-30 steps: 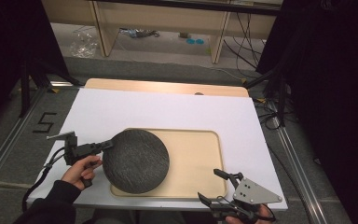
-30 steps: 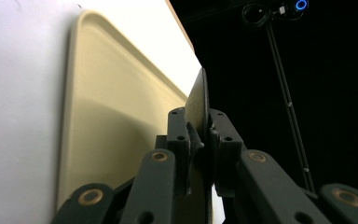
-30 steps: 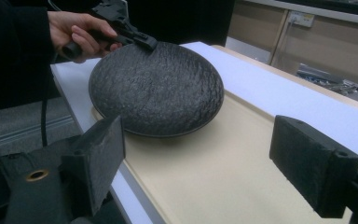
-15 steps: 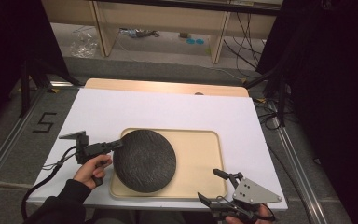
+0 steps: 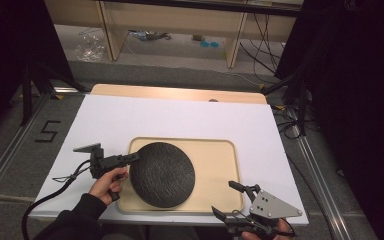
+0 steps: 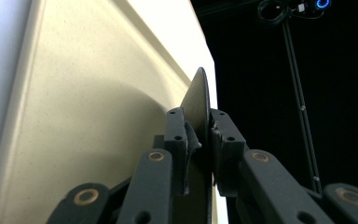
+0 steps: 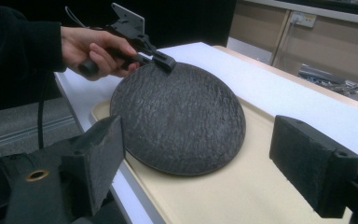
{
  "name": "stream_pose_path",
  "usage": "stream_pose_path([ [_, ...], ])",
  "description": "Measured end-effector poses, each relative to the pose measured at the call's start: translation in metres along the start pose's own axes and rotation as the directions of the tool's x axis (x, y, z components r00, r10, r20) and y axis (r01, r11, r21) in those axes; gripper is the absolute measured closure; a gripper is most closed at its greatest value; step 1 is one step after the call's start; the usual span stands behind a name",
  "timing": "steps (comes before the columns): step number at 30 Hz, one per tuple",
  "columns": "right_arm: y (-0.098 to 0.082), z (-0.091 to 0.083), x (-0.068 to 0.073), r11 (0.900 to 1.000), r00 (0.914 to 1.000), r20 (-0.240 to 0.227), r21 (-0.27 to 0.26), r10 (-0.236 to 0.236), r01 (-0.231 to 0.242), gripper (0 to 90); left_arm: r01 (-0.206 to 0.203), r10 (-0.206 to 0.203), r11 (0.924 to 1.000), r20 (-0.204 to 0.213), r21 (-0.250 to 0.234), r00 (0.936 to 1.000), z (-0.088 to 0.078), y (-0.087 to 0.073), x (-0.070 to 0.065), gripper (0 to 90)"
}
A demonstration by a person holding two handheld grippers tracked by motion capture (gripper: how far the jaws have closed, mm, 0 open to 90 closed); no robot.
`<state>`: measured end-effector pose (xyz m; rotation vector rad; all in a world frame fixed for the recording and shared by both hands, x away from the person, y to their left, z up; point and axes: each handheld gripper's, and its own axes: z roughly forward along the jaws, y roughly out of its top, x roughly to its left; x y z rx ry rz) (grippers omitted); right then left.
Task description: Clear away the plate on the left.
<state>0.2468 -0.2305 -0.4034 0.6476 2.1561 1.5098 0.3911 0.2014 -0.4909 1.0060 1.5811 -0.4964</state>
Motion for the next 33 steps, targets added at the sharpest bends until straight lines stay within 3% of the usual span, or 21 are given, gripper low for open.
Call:
stream_pose_path([
  [4, 0.000, 0.000, 0.001, 1.000, 1.0000, 0.001, -0.007, -0.005, 0.005, 19.3, -0.010, 0.010, 0.9998, -0.021, -0.016, 0.9997, 0.007, -0.001, 0.004, 80.6],
  [5, 0.000, 0.000, 0.001, 1.000, 1.0000, -0.005, 0.003, -0.006, 0.006, 19.3, -0.016, 0.016, 0.9994, 0.001, -0.030, 0.9999, 0.009, -0.001, 0.007, 80.7],
  [9, 0.000, 0.001, 0.001, 1.000, 1.0000, -0.005, -0.006, -0.003, 0.003, 19.3, 0.002, -0.002, 0.9983, 0.005, -0.058, 1.0000, 0.017, -0.005, 0.010, 81.4],
  [12, 0.000, 0.000, 0.001, 1.000, 0.9999, -0.008, 0.002, -0.007, 0.007, 19.3, -0.005, 0.006, 0.9986, 0.010, -0.053, 0.9999, 0.019, -0.006, 0.012, 81.5],
  [15, 0.000, 0.000, 0.000, 1.000, 1.0000, -0.004, 0.000, -0.002, 0.002, 19.3, -0.021, 0.022, 0.9991, 0.008, -0.038, 0.9997, 0.021, -0.006, 0.009, 81.5],
  [16, 0.000, 0.001, 0.001, 1.000, 1.0000, -0.004, -0.004, -0.002, 0.002, 19.4, -0.043, 0.043, 0.9989, -0.009, -0.018, 0.9990, 0.020, -0.006, 0.009, 81.7],
  [18, 0.000, 0.001, 0.001, 1.000, 1.0000, -0.001, -0.010, -0.006, 0.006, 19.4, -0.047, 0.047, 0.9988, 0.009, -0.016, 0.9988, 0.022, -0.006, 0.007, 82.1],
  [19, 0.000, 0.000, 0.001, 1.000, 0.9999, -0.007, 0.000, -0.008, 0.008, 19.4, -0.062, 0.062, 0.9980, -0.002, 0.011, 0.9981, 0.022, -0.006, 0.009, 82.1],
  [21, 0.000, 0.000, 0.001, 1.000, 0.9999, -0.007, 0.002, -0.007, 0.007, 19.4, -0.067, 0.067, 0.9977, 0.003, 0.006, 0.9977, 0.023, -0.007, 0.010, 82.5],
  [22, 0.000, 0.000, 0.001, 1.000, 0.9999, -0.006, 0.002, -0.008, 0.008, 19.4, -0.060, 0.061, 0.9977, -0.033, 0.032, 0.9976, 0.024, -0.008, 0.008, 82.8],
  [25, 0.000, 0.001, 0.001, 1.000, 1.0000, -0.008, -0.002, -0.006, 0.006, 19.4, -0.066, 0.069, 0.9966, -0.051, 0.050, 0.9963, 0.026, -0.009, 0.008, 83.4],
  [33, 0.000, -0.001, 0.001, 1.000, 1.0000, -0.004, 0.000, -0.006, 0.006, 19.5, -0.077, 0.081, 0.9944, -0.055, 0.072, 0.9952, 0.026, -0.008, 0.008, 83.7],
])
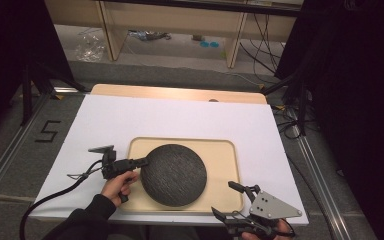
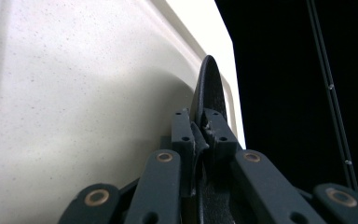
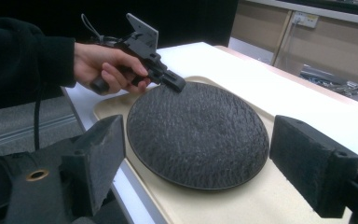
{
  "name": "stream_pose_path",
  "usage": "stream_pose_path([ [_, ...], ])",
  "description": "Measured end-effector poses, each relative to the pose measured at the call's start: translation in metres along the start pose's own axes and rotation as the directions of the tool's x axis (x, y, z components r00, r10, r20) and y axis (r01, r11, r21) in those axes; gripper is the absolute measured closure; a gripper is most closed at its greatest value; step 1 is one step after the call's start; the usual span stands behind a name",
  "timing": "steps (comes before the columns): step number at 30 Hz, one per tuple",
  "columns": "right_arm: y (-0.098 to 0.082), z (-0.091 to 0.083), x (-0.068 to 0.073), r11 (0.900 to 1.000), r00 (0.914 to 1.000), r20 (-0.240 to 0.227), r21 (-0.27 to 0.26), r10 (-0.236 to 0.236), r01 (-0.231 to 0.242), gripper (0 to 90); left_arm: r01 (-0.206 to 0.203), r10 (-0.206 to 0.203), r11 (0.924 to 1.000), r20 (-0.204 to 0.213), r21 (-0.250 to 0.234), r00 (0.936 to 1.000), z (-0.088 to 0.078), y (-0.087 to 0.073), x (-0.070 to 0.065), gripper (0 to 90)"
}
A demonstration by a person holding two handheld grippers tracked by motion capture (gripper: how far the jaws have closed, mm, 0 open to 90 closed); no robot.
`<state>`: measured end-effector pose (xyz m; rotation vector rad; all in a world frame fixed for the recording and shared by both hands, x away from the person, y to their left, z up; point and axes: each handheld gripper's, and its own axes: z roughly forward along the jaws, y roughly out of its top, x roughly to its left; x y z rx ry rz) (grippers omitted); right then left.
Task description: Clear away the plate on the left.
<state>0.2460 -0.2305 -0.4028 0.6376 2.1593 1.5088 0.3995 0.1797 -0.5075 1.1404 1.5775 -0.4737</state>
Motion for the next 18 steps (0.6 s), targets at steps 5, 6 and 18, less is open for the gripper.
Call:
stream_pose_path([
  [5, 0.0000, 0.0007, 0.0001, 1.000, 1.0000, -0.003, -0.003, -0.002, 0.002, 19.5, -0.015, 0.015, 0.9999, -0.005, 0.005, 0.9999, 0.0005, -0.0002, 0.0005, 83.7],
  [6, -0.0002, 0.0011, 0.0001, 1.000, 1.0000, -0.002, -0.002, -0.003, 0.003, 19.5, -0.015, 0.015, 0.9999, -0.009, 0.005, 0.9998, 0.0008, -0.0003, 0.0007, 83.6],
  [18, -0.0003, 0.0014, 0.0008, 1.000, 0.9999, -0.012, 0.010, -0.004, 0.004, 19.4, 0.020, -0.020, 0.9988, 0.008, 0.044, 0.9998, 0.0066, -0.0037, 0.0025, 80.6],
])
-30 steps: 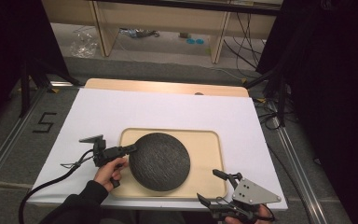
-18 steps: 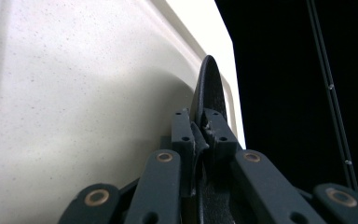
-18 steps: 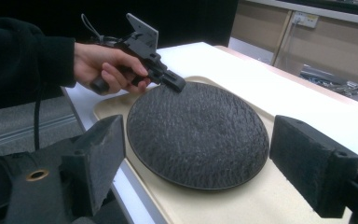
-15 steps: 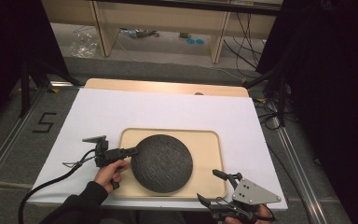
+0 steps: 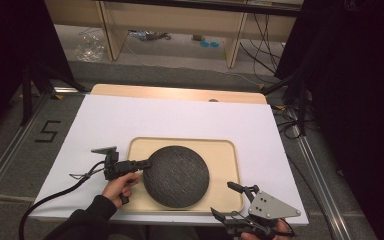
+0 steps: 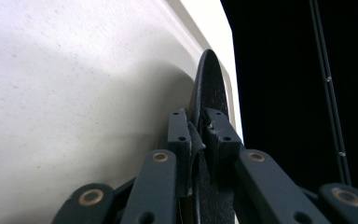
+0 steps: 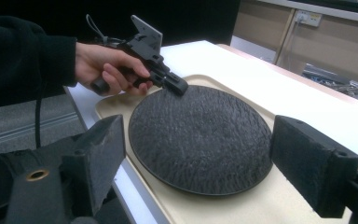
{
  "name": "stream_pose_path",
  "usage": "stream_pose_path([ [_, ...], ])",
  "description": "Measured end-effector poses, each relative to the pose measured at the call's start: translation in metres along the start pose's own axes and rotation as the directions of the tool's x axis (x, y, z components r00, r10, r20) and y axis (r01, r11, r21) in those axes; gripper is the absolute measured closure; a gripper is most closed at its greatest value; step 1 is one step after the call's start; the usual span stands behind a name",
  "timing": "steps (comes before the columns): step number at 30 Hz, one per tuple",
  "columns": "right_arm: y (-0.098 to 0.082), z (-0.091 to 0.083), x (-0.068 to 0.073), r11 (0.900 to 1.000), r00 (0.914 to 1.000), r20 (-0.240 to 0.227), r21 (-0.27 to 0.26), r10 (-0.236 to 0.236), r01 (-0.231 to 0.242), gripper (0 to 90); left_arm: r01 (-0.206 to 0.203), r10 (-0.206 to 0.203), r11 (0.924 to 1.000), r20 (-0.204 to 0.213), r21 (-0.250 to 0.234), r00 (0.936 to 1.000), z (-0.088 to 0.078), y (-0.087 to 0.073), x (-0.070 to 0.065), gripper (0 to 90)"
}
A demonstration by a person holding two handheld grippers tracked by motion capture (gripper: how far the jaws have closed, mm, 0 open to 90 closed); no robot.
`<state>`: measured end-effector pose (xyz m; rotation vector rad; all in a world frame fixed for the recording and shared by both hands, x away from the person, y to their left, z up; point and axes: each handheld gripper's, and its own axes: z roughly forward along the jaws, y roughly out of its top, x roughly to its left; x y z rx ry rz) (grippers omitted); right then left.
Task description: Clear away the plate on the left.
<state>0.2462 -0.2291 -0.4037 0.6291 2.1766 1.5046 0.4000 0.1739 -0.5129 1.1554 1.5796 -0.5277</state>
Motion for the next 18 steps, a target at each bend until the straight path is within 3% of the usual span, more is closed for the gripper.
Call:
stream_pose_path([
  [8, 0.0004, 0.0001, -0.0001, 1.000, 1.0000, 0.000, -0.007, 0.001, -0.001, 19.5, -0.014, 0.014, 0.9998, -0.005, 0.012, 0.9999, 0.0003, 0.0018, 0.0010, 76.6],
  [11, 0.0001, 0.0002, 0.0002, 1.000, 1.0000, 0.003, -0.011, -0.001, 0.001, 19.5, -0.042, 0.043, 0.9989, -0.047, 0.020, 0.9980, 0.0021, 0.0020, 0.0037, 75.1],
  [16, 0.0001, -0.0008, -0.0002, 1.000, 1.0000, -0.001, -0.006, -0.002, 0.002, 19.4, -0.082, 0.082, 0.9966, -0.040, 0.008, 0.9958, -0.0017, 0.0052, 0.0025, 71.0],
  [18, 0.0003, -0.0010, -0.0004, 1.000, 1.0000, 0.000, -0.006, -0.002, 0.002, 19.5, -0.092, 0.092, 0.9957, -0.059, 0.007, 0.9940, -0.0034, 0.0064, 0.0006, 70.9],
])
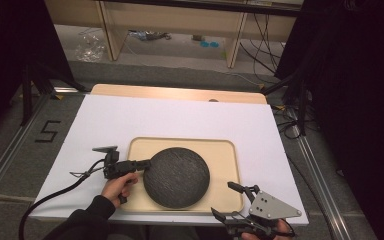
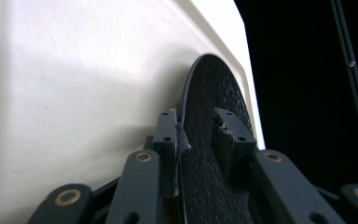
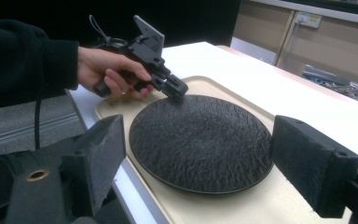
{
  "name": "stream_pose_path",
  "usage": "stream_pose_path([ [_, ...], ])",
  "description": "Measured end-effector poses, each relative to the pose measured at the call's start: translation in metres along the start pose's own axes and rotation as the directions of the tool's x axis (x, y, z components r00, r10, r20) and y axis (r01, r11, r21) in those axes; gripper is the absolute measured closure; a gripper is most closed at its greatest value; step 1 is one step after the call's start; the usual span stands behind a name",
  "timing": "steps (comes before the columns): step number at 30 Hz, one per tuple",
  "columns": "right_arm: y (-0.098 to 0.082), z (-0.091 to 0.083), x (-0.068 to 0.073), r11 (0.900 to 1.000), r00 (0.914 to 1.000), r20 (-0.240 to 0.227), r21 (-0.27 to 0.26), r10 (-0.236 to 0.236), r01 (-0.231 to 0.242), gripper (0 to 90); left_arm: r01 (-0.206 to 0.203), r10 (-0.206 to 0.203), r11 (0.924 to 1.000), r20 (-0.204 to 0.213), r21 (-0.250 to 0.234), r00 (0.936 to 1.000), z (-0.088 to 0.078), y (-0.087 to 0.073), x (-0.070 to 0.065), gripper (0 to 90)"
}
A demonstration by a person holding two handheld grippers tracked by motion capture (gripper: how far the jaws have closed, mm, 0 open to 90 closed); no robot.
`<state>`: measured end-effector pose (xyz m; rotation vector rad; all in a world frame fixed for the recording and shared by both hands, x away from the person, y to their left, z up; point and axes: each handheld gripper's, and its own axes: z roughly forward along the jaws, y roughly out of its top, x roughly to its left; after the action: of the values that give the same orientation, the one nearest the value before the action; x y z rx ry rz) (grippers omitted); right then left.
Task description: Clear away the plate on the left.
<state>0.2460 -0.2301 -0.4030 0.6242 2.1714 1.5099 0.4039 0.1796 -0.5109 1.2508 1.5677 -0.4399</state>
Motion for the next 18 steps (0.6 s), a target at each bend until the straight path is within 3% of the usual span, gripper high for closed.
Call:
stream_pose_path([
  [1, 0.000, 0.000, 0.000, 1.000, 1.0000, -0.001, 0.000, 0.002, -0.002, 19.4, -0.014, 0.014, 0.9999, -0.006, -0.008, 0.9999, -0.003, 0.002, -0.001, 70.1],
  [5, 0.000, 0.000, 0.000, 1.000, 1.0000, 0.003, -0.002, 0.003, -0.003, 19.4, -0.065, 0.067, 0.9972, 0.034, -0.036, 0.9972, -0.013, 0.008, -0.007, 66.3],
  [6, -0.001, 0.000, 0.000, 1.000, 1.0000, 0.001, 0.000, 0.003, -0.003, 19.5, -0.069, 0.070, 0.9965, 0.018, -0.049, 0.9974, -0.016, 0.009, -0.010, 64.7],
  [9, 0.000, 0.000, 0.000, 1.000, 1.0000, 0.001, 0.001, 0.002, -0.002, 19.5, -0.097, 0.097, 0.9946, -0.003, -0.037, 0.9953, -0.019, 0.010, -0.010, 60.3],
  [15, -0.001, -0.001, 0.000, 1.000, 1.0000, 0.002, 0.000, 0.003, -0.003, 19.4, -0.106, 0.106, 0.9944, -0.001, -0.001, 0.9944, -0.027, 0.016, -0.014, 49.5],
  [18, -0.001, -0.001, 0.000, 1.000, 1.0000, 0.001, -0.001, 0.003, -0.003, 19.5, -0.126, 0.126, 0.9920, -0.007, -0.010, 0.9920, -0.031, 0.018, -0.015, 46.3],
])
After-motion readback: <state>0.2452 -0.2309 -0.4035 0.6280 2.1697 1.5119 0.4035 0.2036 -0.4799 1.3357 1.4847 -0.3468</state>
